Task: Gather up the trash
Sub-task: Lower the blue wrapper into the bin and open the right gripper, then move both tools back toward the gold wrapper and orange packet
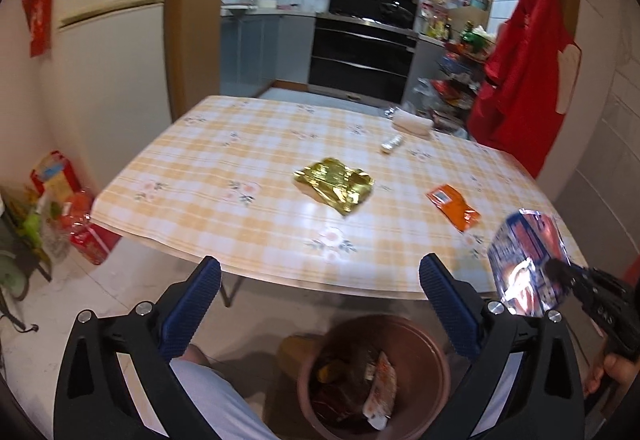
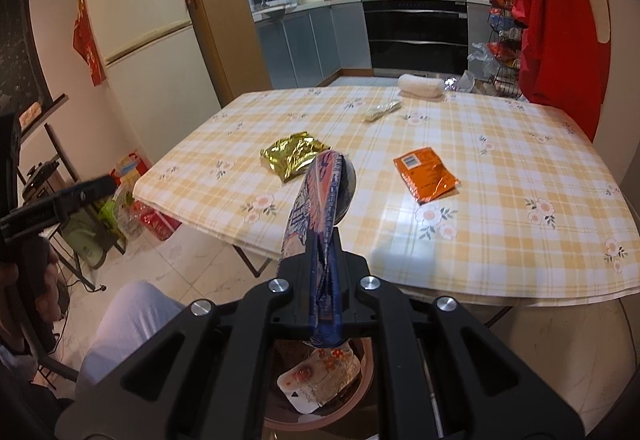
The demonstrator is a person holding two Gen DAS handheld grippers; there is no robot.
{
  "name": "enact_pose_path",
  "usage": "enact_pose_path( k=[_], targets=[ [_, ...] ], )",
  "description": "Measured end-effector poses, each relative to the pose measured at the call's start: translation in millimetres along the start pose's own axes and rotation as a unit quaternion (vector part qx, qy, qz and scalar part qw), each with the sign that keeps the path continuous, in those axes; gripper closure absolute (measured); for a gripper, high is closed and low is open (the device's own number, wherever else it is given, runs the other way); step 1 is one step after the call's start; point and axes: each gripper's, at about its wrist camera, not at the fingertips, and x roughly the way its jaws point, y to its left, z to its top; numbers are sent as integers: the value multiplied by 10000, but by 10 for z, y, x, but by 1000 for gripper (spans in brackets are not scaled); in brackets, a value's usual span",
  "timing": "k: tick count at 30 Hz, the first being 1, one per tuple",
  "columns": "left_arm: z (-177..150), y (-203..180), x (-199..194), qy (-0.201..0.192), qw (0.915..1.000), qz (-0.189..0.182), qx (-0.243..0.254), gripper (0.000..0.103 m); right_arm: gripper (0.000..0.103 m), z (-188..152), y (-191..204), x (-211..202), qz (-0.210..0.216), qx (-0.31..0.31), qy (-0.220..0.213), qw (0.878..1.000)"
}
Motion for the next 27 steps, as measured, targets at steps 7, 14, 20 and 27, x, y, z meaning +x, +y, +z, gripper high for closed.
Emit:
enact_pose_path(
  k=[7, 14, 20, 27],
  targets=[
    [-22, 57, -38, -82, 9998, 162, -5, 6, 94, -53, 78, 88, 101, -62, 183, 9998],
    [-42, 37, -40, -112, 9996, 239, 41, 6, 93, -71, 110, 160, 286, -29, 316, 9991],
    [-50, 60, -22, -101, 9996, 245, 15, 6, 90, -97, 149, 231, 430, -21, 450, 9981],
    [-52, 66, -15, -98, 9997, 244, 20, 6, 52, -98, 194, 230, 432, -94, 377, 9983]
  ],
)
